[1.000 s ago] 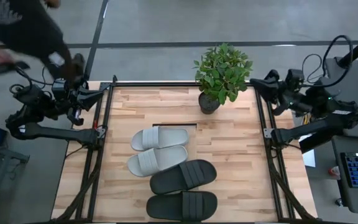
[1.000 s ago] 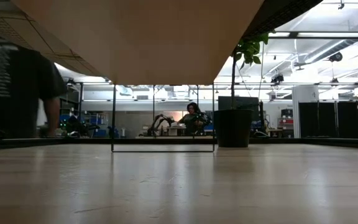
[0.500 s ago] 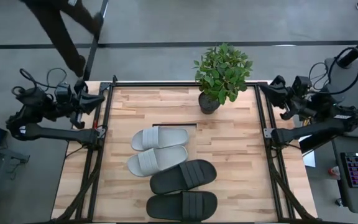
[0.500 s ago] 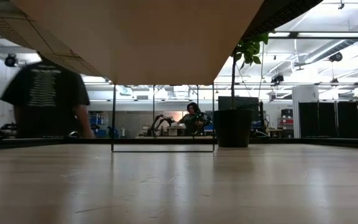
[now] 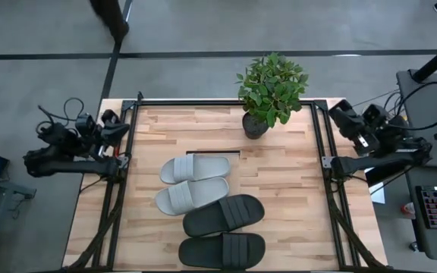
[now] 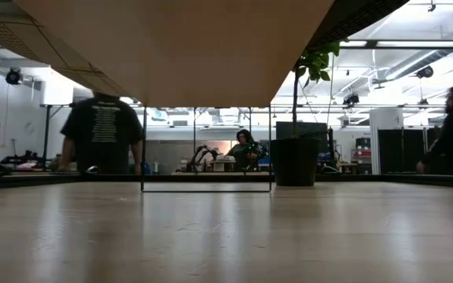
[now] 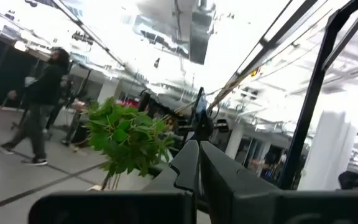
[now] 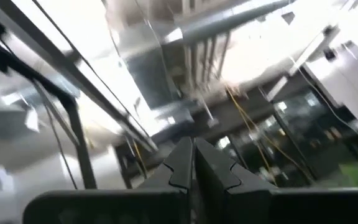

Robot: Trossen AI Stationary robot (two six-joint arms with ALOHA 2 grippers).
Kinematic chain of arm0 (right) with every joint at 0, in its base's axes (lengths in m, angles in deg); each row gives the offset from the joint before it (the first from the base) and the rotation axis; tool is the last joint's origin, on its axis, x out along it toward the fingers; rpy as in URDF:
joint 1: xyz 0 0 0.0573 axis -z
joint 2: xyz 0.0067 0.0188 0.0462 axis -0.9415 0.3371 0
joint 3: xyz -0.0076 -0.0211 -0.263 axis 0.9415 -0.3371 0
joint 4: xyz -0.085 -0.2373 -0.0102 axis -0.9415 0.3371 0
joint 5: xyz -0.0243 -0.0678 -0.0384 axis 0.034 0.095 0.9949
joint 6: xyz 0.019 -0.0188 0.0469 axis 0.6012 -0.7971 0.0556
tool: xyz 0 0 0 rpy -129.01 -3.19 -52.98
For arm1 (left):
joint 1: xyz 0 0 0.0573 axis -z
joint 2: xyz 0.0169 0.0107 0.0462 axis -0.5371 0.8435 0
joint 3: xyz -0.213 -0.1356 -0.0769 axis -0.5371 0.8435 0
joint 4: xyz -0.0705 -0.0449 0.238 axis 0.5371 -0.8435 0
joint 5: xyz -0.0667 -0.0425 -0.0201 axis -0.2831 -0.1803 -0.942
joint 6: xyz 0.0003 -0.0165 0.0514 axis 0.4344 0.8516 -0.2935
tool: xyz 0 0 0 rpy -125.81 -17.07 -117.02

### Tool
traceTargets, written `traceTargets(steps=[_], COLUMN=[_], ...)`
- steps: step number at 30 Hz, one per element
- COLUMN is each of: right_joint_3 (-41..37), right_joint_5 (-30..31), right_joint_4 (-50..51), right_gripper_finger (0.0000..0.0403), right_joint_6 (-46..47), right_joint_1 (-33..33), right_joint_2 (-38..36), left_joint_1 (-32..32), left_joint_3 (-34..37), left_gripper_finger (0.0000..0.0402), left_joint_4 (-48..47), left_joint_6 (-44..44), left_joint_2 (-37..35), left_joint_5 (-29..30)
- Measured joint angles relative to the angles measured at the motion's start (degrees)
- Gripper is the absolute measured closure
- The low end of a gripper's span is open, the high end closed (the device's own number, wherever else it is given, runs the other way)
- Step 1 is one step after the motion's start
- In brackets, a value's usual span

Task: Pick and place slides into the shelf
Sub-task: Return to Home Position

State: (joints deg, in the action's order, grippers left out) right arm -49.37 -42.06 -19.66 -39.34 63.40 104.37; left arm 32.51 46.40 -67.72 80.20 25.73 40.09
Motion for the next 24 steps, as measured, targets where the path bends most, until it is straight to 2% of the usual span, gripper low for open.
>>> traceTargets(steps=[7,19,24], right_joint_3=[-7.2,-14.9,-18.2], right_joint_5=[-1.5,-1.5,-1.5], right_joint_4=[-8.9,-14.1,-14.3], right_gripper_finger=[0.0394,0.0394,0.0394], right_joint_6=[-0.5,-3.1,-2.8], right_joint_1=[0.0,0.0,0.0], right_joint_2=[-5.3,-14.2,-18.4], left_joint_1=[0.0,0.0,0.0], left_joint_3=[10.0,17.4,19.5], left_gripper_finger=[0.0402,0.0402,0.0402], left_joint_4=[10.3,22.5,22.5], left_joint_6=[1.4,3.8,5.1], left_joint_2=[-7.4,-6.6,-7.1], left_joint_5=[-0.1,-0.3,-0.2])
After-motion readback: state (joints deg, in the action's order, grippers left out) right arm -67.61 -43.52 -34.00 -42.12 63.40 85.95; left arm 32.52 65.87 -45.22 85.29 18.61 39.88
